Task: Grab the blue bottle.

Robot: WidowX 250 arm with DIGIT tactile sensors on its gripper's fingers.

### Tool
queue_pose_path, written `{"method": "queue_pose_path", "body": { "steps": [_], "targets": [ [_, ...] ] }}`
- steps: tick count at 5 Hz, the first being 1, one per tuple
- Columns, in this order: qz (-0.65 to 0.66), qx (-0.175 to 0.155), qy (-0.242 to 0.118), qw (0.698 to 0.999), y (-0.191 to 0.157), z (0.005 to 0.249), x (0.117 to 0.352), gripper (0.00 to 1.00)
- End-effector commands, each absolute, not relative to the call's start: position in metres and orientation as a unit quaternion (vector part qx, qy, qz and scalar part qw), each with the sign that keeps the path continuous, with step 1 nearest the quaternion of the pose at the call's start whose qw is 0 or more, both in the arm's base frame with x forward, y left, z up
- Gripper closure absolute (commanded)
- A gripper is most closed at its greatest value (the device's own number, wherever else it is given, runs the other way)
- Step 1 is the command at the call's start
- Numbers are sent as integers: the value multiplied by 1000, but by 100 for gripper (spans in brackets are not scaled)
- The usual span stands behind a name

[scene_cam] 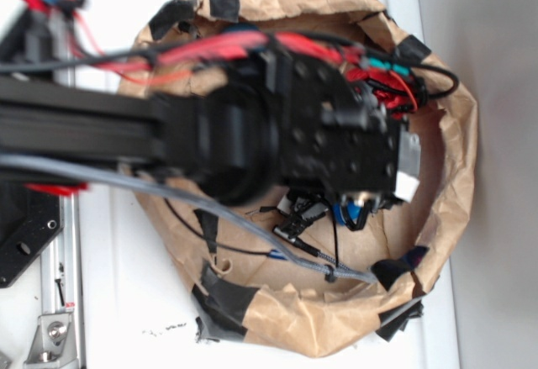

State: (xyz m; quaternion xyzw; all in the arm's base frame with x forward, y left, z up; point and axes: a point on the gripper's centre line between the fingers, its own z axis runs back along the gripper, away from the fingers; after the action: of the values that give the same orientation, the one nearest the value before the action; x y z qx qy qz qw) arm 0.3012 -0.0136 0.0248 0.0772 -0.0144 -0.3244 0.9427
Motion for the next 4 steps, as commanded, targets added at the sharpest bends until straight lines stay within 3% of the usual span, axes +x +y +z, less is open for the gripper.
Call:
{"method": "queue_pose_path", "body": {
  "steps": [1,2,3,4],
  "targets": [
    [-242,77,-58,966,2,80,306,100],
    [-144,72,-60,985,16,130,292,100],
    [-118,11,-15,993,14,178,280,100],
    [-19,14,16,1000,10,228,269,100]
  ]
}}
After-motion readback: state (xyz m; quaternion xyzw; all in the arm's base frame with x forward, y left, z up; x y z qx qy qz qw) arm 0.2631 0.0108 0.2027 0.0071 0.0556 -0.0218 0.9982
